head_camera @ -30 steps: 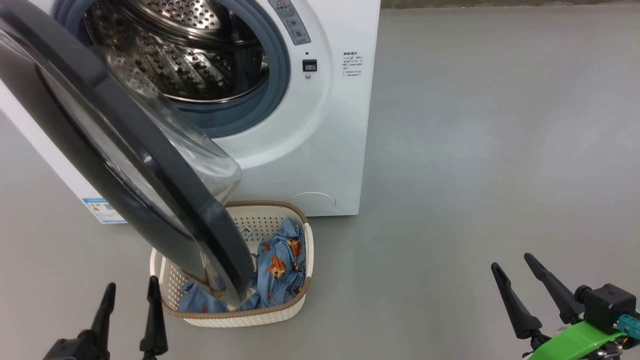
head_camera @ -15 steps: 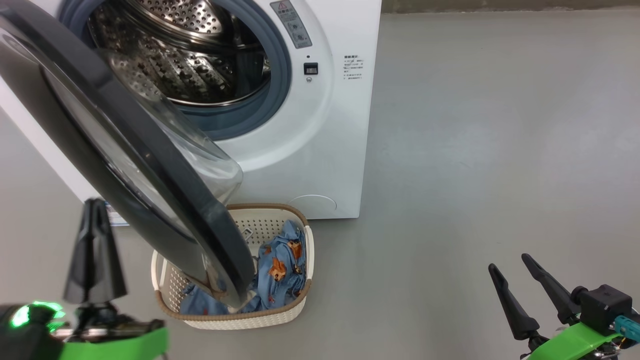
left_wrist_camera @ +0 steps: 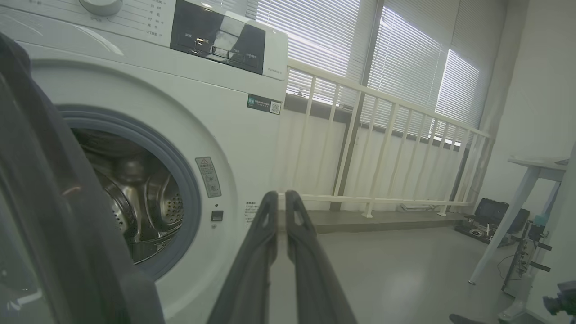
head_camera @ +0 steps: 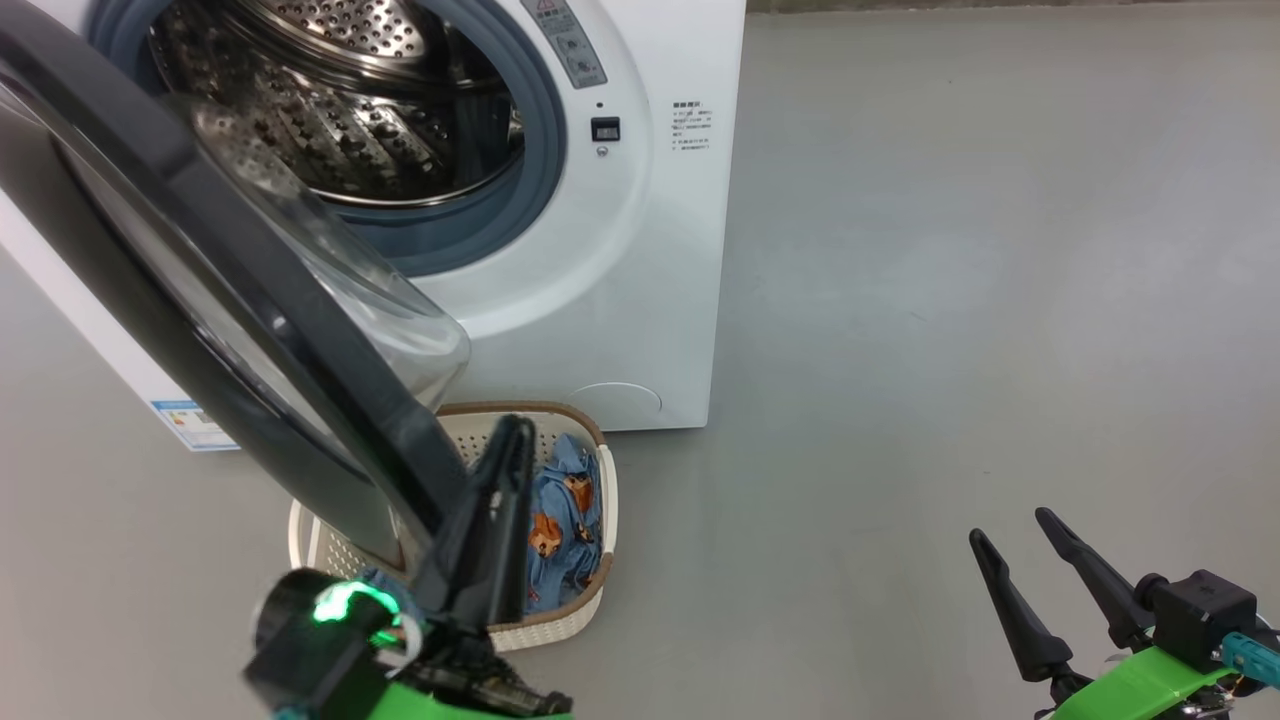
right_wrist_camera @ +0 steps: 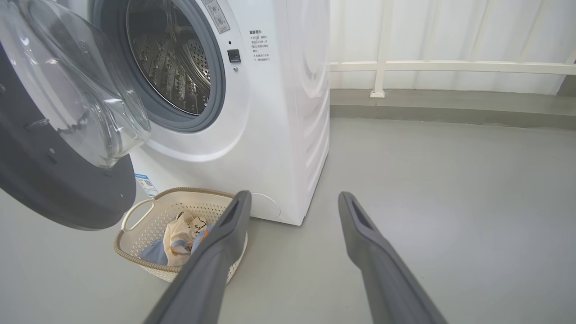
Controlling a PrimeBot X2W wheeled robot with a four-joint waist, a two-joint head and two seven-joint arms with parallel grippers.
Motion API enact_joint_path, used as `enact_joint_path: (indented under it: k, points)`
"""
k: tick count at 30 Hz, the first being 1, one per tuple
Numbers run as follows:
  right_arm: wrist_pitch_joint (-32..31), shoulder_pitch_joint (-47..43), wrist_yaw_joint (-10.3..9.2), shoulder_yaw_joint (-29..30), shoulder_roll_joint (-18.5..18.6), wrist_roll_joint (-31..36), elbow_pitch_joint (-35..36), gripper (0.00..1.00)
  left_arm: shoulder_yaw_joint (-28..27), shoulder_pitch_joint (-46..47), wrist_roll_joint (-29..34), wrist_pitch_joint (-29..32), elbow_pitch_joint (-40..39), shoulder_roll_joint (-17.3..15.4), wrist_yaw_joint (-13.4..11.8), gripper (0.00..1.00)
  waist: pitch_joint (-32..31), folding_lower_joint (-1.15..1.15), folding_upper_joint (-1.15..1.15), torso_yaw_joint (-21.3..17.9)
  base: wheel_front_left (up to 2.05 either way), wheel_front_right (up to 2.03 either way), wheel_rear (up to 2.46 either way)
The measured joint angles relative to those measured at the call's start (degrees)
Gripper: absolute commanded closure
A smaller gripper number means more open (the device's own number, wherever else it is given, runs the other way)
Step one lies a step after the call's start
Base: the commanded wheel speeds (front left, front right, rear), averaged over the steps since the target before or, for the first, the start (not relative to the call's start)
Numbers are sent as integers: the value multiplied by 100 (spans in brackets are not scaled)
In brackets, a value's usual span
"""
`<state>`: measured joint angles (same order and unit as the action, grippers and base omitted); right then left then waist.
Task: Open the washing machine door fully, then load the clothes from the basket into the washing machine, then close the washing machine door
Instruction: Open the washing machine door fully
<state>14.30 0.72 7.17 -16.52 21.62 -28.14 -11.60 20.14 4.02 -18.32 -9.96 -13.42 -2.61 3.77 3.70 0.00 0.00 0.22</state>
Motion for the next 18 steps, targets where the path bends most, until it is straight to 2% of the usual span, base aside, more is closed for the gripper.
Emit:
enact_joint_path:
  k: [9, 18]
  points:
    - [0, 5, 0, -12, -21, 8, 24, 0, 342, 518, -622, -138, 1366, 0, -167, 100, 82, 0, 0, -60, 0, 0, 0]
    - [0, 21, 0, -8, -36, 27, 53, 0, 308, 818, -875, -349, 2335, 2, -257, 100, 152, 0, 0, -61, 0, 0, 0]
